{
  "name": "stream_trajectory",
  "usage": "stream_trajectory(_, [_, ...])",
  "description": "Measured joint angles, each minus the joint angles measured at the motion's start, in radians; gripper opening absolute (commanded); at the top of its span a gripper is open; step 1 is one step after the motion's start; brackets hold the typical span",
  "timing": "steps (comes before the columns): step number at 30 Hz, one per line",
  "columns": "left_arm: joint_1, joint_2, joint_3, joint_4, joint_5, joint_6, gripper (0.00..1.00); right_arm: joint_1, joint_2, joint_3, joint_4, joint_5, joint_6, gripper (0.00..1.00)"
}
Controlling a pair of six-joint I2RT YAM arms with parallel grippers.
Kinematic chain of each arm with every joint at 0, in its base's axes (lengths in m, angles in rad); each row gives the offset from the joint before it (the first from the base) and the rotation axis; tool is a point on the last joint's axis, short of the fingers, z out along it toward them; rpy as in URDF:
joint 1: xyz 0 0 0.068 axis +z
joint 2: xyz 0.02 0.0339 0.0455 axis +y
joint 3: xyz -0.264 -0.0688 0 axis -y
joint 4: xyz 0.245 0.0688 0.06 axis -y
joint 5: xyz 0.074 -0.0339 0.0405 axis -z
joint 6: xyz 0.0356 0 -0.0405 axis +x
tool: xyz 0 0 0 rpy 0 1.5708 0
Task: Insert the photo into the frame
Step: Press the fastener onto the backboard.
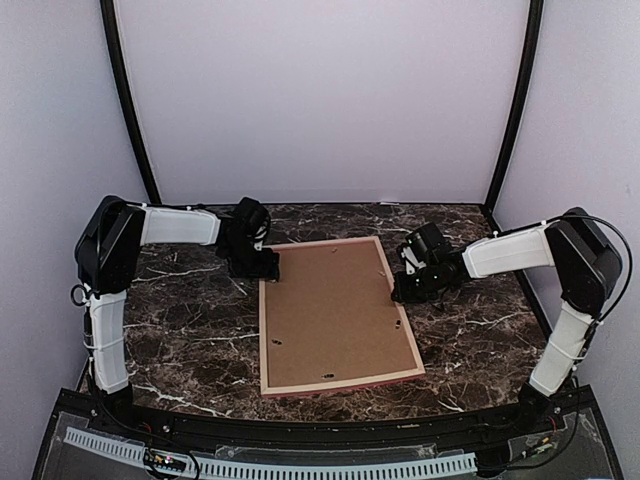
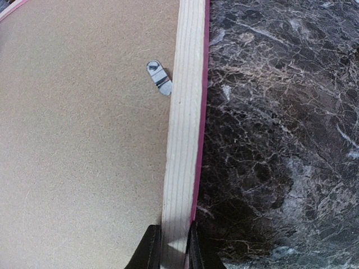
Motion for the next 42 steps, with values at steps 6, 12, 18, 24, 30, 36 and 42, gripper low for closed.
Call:
stream_trajectory(6, [-0.013,0.0,0.008,-0.026,-0.005,0.02,0.73,0.0,0.0,0.0,0.0,0.0,0.0,0.17])
stream_trajectory(12, [-0.018,-0.002,0.008,-0.034,-0.004,0.031,0.67,0.0,0.0,0.0,0.0,0.0,0.0,0.17])
stream_trajectory(18, [-0.023,-0.006,0.006,-0.04,0.003,0.041,0.57,0.0,-0.002,-0.003,0.003,0.0,0.0,0.17])
stream_trajectory(24, [-0.026,-0.021,-0.018,-0.041,0.02,0.047,0.5,0.0,-0.002,-0.004,0.005,0.0,0.001,0.17])
stream_trajectory(30, [-0.025,-0.032,-0.037,-0.04,0.027,0.047,0.44,0.0,-0.002,-0.004,0.005,0.0,0.0,0.17])
stream_trajectory(36, [-0.025,-0.041,-0.049,-0.037,0.027,0.047,0.39,0.0,-0.002,-0.004,0.005,0.0,0.0,0.17])
stream_trajectory(42, [-0.025,-0.047,-0.06,-0.03,0.025,0.047,0.37,0.0,-0.002,-0.004,0.005,0.0,0.0,0.17])
